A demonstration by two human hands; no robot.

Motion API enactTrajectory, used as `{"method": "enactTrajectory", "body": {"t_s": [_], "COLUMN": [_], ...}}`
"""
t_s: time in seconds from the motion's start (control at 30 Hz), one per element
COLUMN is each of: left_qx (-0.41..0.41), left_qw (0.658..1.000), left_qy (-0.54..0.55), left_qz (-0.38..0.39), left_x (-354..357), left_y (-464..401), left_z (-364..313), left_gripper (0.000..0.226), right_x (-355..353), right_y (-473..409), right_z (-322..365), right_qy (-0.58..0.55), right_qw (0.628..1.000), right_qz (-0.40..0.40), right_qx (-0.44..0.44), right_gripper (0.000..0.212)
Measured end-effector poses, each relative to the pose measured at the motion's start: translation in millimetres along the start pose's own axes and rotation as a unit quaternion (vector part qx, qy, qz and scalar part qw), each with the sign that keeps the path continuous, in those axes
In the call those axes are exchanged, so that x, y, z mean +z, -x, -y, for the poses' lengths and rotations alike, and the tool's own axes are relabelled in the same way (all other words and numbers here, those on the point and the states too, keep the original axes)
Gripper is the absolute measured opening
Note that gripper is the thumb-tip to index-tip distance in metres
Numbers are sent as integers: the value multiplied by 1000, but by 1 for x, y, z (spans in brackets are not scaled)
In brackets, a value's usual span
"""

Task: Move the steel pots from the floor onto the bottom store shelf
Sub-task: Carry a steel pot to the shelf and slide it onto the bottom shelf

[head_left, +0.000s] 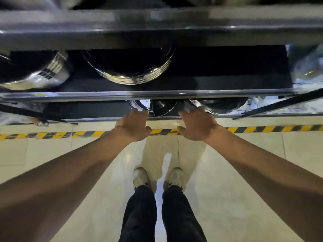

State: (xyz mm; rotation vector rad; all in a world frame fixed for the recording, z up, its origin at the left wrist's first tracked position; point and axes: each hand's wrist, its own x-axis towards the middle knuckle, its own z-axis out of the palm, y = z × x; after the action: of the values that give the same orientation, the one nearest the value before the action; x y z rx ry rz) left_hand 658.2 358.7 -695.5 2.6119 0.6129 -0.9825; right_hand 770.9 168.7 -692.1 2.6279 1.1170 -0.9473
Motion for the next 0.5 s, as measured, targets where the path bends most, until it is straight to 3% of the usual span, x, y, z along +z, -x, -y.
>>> {"method": "enactTrajectory", "body": {"t_s": [0.2,0.5], "left_qx": [25,44], "left_qw": [997,969], "left_qy": [36,-86], "left_qz": [-70,-228], "left_x": [-126,-227], "left_y": [114,269], "left_z": [-44,-79], "left_gripper": [53,59], "right_x": [-132,-253], "right_y": [103,250], "right_z": [24,44], "right_qy": [16,25], "right_qw": [996,971], "right_qz": [-88,-237], "right_qx": [-1,9], "right_gripper": [64,65]}}
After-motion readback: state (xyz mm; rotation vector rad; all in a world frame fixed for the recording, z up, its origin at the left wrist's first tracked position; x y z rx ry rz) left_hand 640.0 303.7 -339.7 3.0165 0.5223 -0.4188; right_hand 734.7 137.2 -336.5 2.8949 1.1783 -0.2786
